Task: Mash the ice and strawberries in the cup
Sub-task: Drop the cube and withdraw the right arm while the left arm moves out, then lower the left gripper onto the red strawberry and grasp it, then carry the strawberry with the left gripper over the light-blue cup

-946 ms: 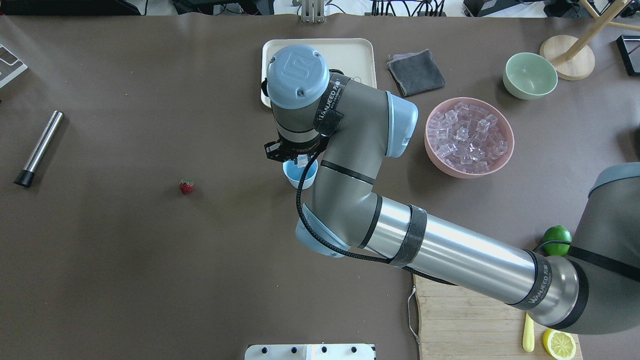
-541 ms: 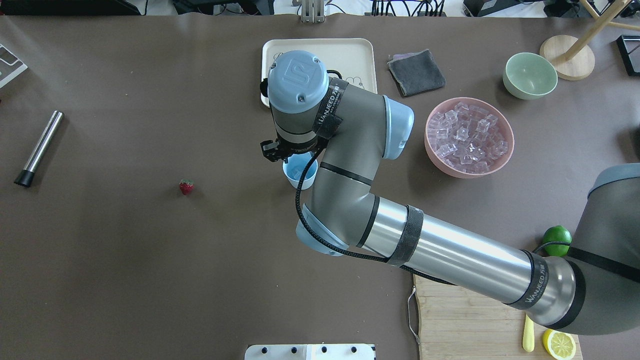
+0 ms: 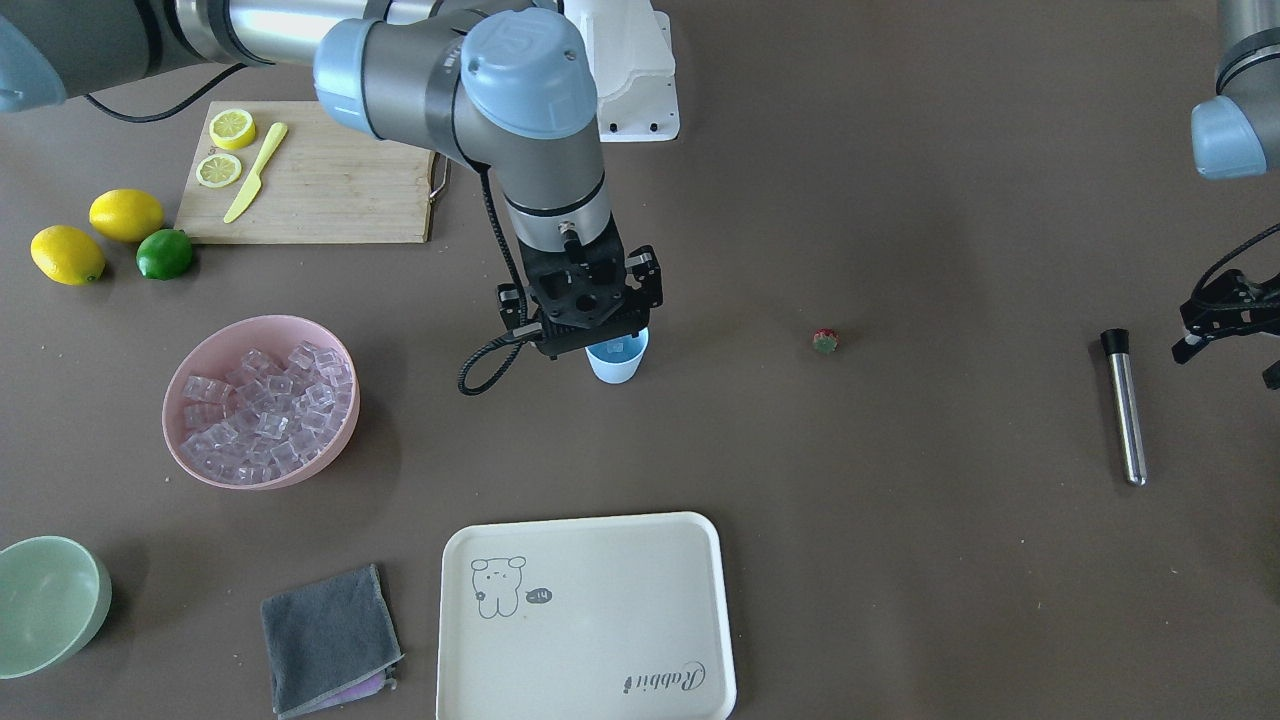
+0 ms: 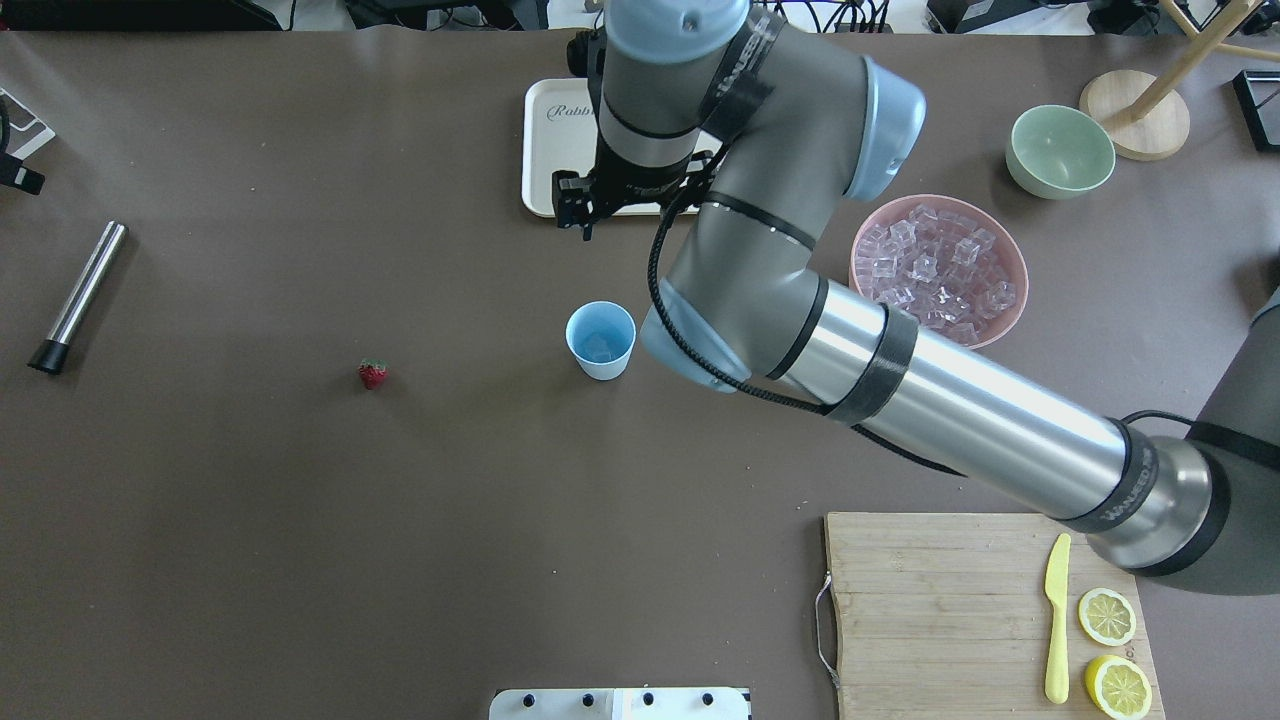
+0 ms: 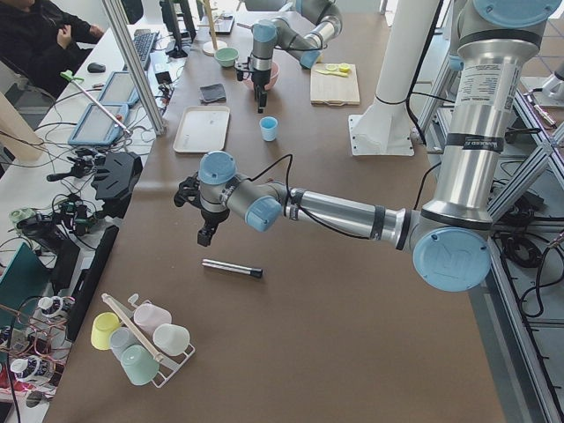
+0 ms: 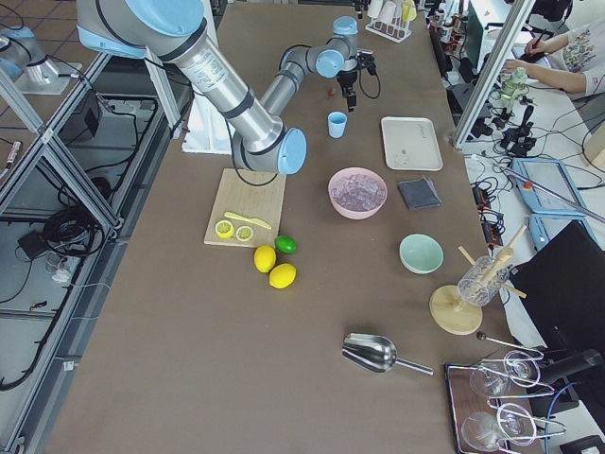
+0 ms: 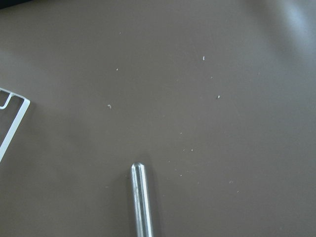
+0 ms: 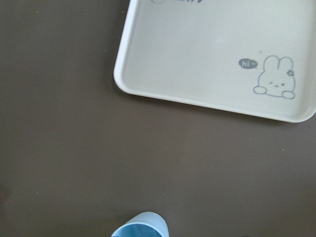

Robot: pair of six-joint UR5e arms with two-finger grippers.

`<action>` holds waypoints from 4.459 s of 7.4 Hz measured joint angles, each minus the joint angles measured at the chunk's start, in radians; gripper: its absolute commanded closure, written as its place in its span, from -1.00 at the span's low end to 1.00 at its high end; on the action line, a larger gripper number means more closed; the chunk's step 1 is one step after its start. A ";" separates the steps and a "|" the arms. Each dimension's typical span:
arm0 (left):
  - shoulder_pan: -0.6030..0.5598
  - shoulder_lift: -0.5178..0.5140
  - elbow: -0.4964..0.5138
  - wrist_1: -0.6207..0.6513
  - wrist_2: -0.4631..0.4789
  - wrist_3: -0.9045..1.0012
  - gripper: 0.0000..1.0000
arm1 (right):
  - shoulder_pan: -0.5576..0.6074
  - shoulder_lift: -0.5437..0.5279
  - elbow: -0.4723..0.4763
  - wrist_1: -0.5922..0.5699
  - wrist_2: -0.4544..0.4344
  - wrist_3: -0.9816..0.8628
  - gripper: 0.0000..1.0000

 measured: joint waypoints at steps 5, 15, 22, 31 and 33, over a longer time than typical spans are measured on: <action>0.452 -0.131 -0.170 0.006 0.307 -0.483 -0.95 | 0.475 -0.373 0.133 -0.092 0.287 -0.751 -0.77; 0.663 -0.145 -0.090 0.068 0.562 -0.588 -0.94 | 0.771 -0.887 0.195 0.027 0.316 -1.391 -0.82; 0.717 -0.131 -0.078 0.073 0.563 -0.650 0.78 | 0.770 -0.894 0.197 0.028 0.333 -1.388 -0.81; 0.686 -0.599 -0.096 0.435 0.527 -0.784 1.00 | 0.770 -0.925 0.200 0.028 0.353 -1.391 -0.81; 0.689 -0.712 0.074 0.343 0.531 -0.827 1.00 | 0.769 -0.929 0.203 0.028 0.353 -1.390 -0.81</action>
